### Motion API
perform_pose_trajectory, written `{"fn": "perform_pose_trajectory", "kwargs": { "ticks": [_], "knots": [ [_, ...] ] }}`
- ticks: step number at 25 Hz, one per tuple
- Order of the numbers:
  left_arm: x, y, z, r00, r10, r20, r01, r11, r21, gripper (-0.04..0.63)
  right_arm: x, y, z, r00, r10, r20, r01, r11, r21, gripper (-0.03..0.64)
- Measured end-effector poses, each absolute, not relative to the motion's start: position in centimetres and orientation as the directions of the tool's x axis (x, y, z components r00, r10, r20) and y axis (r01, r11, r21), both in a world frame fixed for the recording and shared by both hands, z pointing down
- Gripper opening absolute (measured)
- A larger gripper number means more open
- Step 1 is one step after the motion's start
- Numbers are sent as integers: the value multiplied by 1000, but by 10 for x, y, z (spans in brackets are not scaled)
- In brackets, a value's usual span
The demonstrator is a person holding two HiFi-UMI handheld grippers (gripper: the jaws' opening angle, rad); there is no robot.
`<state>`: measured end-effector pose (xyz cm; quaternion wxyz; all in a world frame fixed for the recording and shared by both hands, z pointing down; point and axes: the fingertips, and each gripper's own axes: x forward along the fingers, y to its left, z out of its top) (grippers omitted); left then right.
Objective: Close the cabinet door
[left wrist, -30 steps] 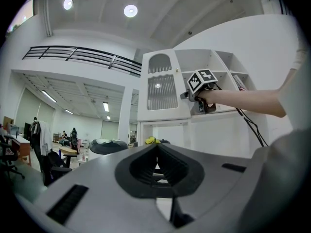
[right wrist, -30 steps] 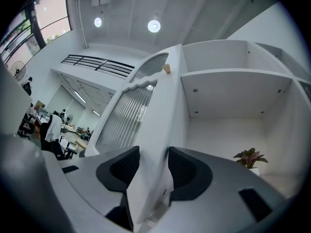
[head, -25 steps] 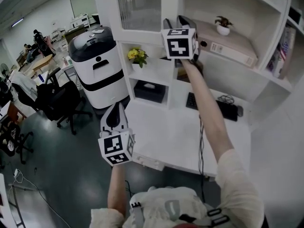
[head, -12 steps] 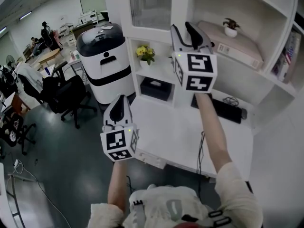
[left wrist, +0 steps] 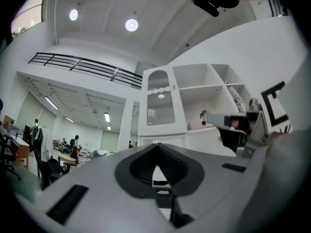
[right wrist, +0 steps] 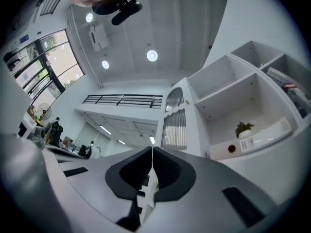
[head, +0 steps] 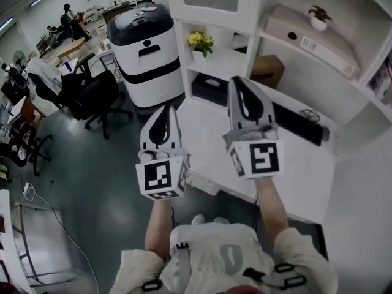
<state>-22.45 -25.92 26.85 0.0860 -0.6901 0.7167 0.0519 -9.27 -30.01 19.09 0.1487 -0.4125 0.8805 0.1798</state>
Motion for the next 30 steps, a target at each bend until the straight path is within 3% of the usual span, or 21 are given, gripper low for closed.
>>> {"fn": "perform_pose_trajectory", "kwargs": {
  "ticks": [12, 30],
  "knots": [
    [-214, -232, 315, -55, -984, -172, -998, 56, -2, 5, -91, -280, 321, -657, -736, -165, -753, 652, 88, 6],
    [-210, -234, 326, -64, -988, -143, -998, 64, 3, 5, -80, -283, 329, -657, -741, -141, -753, 652, 83, 6]
  ]
}}
